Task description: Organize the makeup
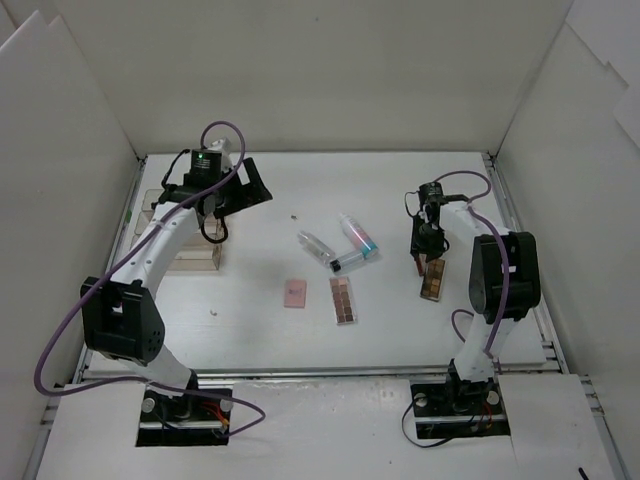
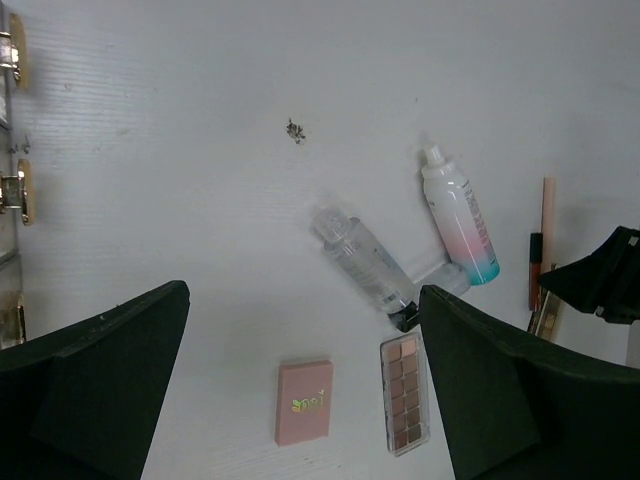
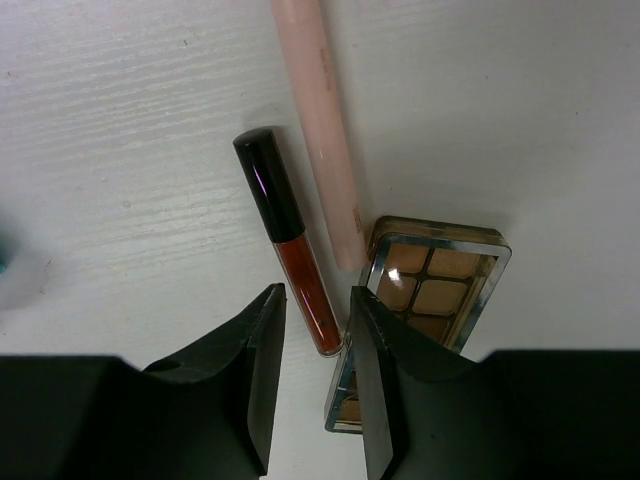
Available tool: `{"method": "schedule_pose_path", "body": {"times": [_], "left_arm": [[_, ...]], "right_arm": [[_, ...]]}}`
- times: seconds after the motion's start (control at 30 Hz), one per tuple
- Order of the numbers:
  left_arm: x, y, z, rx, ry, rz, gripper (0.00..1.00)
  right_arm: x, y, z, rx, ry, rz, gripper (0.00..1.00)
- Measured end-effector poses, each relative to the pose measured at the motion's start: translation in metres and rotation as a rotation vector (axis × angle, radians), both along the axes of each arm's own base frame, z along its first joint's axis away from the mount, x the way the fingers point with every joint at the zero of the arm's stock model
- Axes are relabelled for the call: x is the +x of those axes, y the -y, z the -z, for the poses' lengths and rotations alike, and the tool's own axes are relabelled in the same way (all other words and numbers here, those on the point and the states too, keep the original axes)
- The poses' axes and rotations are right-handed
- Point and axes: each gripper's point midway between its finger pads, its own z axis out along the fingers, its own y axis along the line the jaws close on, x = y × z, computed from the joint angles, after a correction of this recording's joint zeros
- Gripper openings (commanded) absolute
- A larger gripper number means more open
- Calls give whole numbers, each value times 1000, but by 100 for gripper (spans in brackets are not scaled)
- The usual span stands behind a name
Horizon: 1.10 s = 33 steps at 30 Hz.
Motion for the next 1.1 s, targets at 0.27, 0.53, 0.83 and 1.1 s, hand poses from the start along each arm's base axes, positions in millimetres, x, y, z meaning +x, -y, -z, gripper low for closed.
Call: {"method": "schedule_pose_path", "body": {"times": [0.27,0.53,0.83,1.1], "left_arm": [[-15,15,7,40,-18,74,94],[-23,14,1,53,1,95,94],[-34,23,4,36,-8,142,93],[-43,44,-1,-17,5,223,89]], "right_arm": [[-7,-9,6,10,-17,-71,29],[-16,-26,12,33,-39,-139,16],[-17,-29,12,38,-39,-154,0],[-17,-40,3,41,-13,-206,0]]}}
